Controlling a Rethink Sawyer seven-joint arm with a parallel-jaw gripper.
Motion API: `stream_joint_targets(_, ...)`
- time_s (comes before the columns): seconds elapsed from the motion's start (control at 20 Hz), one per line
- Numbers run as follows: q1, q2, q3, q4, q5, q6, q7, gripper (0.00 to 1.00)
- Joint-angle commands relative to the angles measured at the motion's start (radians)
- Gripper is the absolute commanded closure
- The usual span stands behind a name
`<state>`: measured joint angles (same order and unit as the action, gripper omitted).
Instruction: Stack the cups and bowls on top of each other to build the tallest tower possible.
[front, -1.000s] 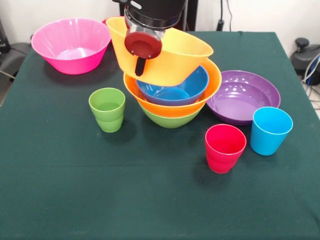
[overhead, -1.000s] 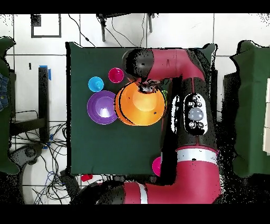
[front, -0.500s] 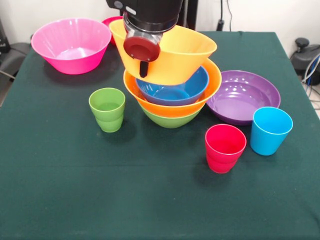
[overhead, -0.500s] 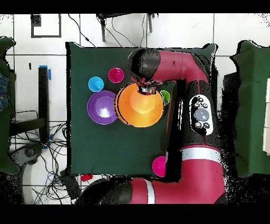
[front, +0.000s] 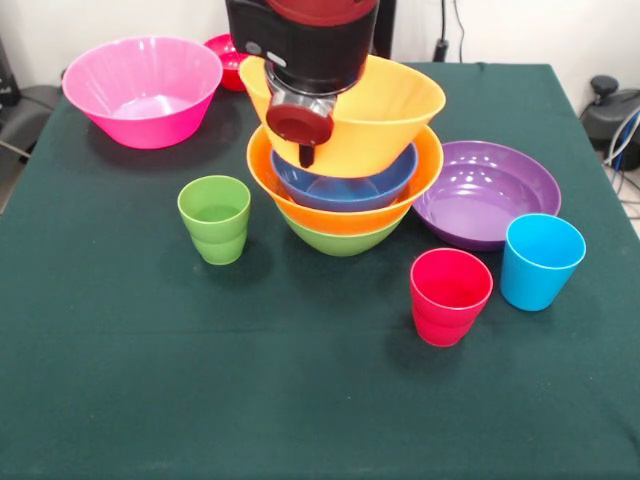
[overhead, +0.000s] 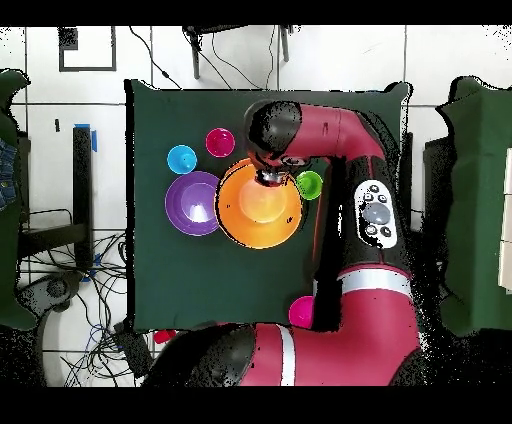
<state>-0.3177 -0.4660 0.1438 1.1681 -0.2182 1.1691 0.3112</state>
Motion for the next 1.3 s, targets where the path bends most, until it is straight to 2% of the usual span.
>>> stream_joint_targets(0.05,0.007,0.061,0.038,0.077,0.023,-0.044,0.229,1.0)
stream_joint_targets(0.55,0.021,0.081,0.022,0.018,0.029,-0.025,0.24,1.0)
stream_joint_targets(1.3,0.038,0.069,0.024,0.003,0.062,-0.015,0.236,1.0)
